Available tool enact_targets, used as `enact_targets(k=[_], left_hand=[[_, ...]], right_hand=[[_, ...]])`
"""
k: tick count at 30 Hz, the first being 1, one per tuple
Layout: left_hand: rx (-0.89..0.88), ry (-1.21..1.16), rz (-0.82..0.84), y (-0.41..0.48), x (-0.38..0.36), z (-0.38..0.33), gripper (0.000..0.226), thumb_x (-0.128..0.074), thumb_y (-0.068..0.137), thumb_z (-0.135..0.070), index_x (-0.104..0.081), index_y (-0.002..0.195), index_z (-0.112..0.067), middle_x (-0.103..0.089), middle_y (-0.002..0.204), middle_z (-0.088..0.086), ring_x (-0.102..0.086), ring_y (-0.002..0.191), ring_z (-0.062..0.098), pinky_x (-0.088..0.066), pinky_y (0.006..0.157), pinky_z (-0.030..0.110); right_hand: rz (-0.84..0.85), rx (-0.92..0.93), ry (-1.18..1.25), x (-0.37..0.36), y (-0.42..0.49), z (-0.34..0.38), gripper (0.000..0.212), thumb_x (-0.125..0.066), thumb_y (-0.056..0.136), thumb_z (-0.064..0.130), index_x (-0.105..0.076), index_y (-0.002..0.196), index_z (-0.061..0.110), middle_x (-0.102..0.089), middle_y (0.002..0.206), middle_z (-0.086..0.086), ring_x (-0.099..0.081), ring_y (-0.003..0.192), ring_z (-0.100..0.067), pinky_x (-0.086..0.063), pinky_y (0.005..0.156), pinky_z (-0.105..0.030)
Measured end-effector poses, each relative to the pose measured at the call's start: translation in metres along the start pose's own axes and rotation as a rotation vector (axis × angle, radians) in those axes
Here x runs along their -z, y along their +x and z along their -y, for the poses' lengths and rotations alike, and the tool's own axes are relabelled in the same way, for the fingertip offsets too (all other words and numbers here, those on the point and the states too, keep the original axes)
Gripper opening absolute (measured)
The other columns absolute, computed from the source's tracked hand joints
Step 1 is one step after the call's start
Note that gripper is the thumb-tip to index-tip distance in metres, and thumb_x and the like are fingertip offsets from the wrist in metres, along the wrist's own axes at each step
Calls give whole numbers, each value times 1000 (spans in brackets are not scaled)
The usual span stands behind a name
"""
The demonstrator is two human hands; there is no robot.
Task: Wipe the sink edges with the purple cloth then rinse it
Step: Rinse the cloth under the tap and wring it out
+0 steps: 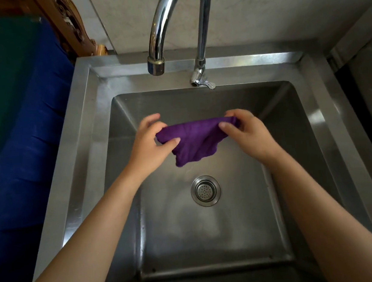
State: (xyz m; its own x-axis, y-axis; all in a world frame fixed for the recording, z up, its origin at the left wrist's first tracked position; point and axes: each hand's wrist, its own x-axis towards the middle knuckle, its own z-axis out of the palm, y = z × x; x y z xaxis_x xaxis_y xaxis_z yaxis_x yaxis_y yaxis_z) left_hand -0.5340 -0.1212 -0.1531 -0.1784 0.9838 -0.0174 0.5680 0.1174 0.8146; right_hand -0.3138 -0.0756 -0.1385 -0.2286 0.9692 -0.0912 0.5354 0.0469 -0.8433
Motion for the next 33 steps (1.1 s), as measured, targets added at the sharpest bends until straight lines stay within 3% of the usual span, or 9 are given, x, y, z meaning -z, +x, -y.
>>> enact_targets(k=[3, 7, 11, 15, 19, 23, 26, 29, 33], left_hand=[[198, -496, 116, 1, -3, -6, 17, -67, 75, -21, -58, 89, -22, -64, 91, -2, -59, 87, 11, -47, 81, 29], [433, -946, 57, 1, -18, -9, 9, -56, 88, -9, -60, 93, -15, -68, 84, 1, -64, 78, 14, -51, 64, 26], [609, -1364, 278, -9, -24, -6, 21, -60, 82, -24, -63, 101, -15, -73, 91, -1, -69, 84, 12, -58, 72, 28], [557, -1145, 357, -12, -29, 3, 49, -66, 70, 7, -55, 109, -22, -69, 99, -2, -67, 83, 15, -58, 65, 35], [544, -999, 243, -7, -32, 4, 48, -51, 76, 22, -55, 106, -15, -66, 102, 5, -65, 92, 18, -59, 70, 29], [474, -1035, 226, -1, -25, 4, 42, -43, 79, 23, -64, 92, -11, -74, 77, -2, -66, 80, 16, -58, 65, 24], [434, -1120, 320, 1, -18, 5, 46, -42, 74, 17, -77, 80, -13, -75, 79, 0, -71, 76, 12, -57, 64, 24], [471, -1218, 438, 1, -11, 11, 33, -52, 68, 4, -76, 90, -6, -74, 92, 10, -70, 88, 19, -57, 76, 28], [618, -1357, 434, 2, -11, 16, 37, -60, 76, -31, -73, 82, 3, -72, 91, 19, -69, 87, 25, -57, 83, 32]], right_hand=[[45, -168, 318, 1, 3, 3, 25, -54, 92, 29, -58, 93, 4, -57, 82, -6, -53, 80, -17, -47, 77, -36], [148, -397, 820, -6, 6, -5, 31, -58, 88, 37, -59, 100, 9, -58, 88, -8, -57, 82, -22, -50, 79, -38], [350, -427, 1167, -16, 2, -25, 65, -83, 61, 28, -57, 117, 8, -66, 110, -13, -63, 102, -26, -54, 86, -40], [293, -427, 1153, -20, 1, -28, 50, -65, 67, -9, -56, 112, 11, -71, 91, -4, -70, 83, -18, -58, 74, -31], [191, -402, 1036, -13, 5, -28, 36, -49, 76, -18, -68, 89, 10, -72, 76, -1, -68, 68, -13, -57, 67, -24], [189, -278, 1041, -5, 2, -32, 33, -57, 66, -11, -67, 54, 18, -74, 80, 1, -67, 72, -14, -54, 61, -23], [282, -273, 832, -2, -1, -34, 40, -49, 81, -13, -57, 63, 22, -65, 70, 8, -57, 63, -10, -54, 59, -24], [362, -313, 785, 1, -3, -32, 31, -38, 87, -10, -50, 75, 16, -58, 61, 8, -52, 54, -7, -50, 49, -21], [499, -365, 941, 12, -4, -31, 17, -61, 71, 16, -61, 88, 18, -62, 88, -4, -61, 73, -17, -55, 67, -35]])
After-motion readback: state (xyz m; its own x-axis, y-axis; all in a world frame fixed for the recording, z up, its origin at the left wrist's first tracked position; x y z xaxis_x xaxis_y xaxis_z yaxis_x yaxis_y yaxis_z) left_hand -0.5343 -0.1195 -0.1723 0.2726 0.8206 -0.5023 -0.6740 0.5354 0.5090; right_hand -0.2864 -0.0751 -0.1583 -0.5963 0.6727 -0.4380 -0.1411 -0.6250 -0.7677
